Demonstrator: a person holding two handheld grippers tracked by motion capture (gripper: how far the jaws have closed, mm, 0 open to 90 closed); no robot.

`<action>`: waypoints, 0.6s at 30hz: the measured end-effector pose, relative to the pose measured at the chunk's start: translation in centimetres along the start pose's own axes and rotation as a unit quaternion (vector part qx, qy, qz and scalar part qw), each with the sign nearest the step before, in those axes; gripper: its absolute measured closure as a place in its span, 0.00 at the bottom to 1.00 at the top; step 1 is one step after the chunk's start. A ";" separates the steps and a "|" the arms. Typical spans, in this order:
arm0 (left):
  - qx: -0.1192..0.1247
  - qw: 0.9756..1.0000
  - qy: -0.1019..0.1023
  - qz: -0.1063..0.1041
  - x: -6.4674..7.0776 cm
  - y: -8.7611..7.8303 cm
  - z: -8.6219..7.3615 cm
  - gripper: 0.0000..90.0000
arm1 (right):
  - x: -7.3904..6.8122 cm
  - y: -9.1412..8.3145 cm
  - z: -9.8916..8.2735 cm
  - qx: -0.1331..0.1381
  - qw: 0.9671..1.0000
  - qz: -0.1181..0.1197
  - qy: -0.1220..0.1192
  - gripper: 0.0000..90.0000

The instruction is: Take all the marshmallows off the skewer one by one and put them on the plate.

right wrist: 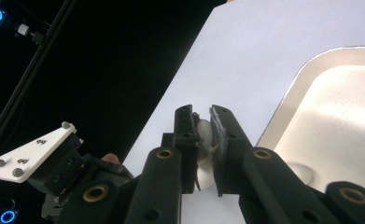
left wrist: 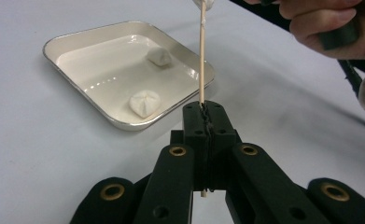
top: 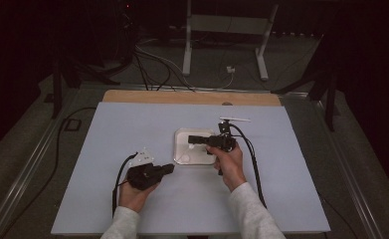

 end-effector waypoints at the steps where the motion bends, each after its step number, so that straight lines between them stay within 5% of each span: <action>1: -0.002 1.000 0.001 0.000 0.0 0.0 0.0 1.00 | 0.0 0.0 0.0 -0.002 1.000 -0.002 -0.003 0.93; 11: -0.019 1.000 0.011 0.011 -0.2 0.0 -0.2 1.00 | 0.6 -0.5 0.1 0.000 1.000 -0.024 -0.004 0.95; 13: -0.041 0.998 0.027 0.046 -0.6 -0.1 -0.7 1.00 | 1.0 -1.1 0.4 0.016 0.999 -0.043 -0.004 0.96; 15: -0.037 0.998 0.004 0.049 -1.7 -0.7 -1.1 1.00 | 2.0 -3.0 1.1 0.047 0.997 -0.055 0.012 0.96; 18: -0.017 0.999 -0.013 0.041 -2.2 -1.1 -0.6 1.00 | 2.8 -4.9 1.7 0.054 0.996 -0.075 0.005 0.95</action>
Point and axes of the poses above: each handheld gripper's, and its own axes: y roughly forward along the jaws, z roughly out of its top, x roughly to its right, the point moved 3 cm from there along y, roughly forward along the jaws, and after that the axes turned 13 degrees about -y, right-handed, at the moved point
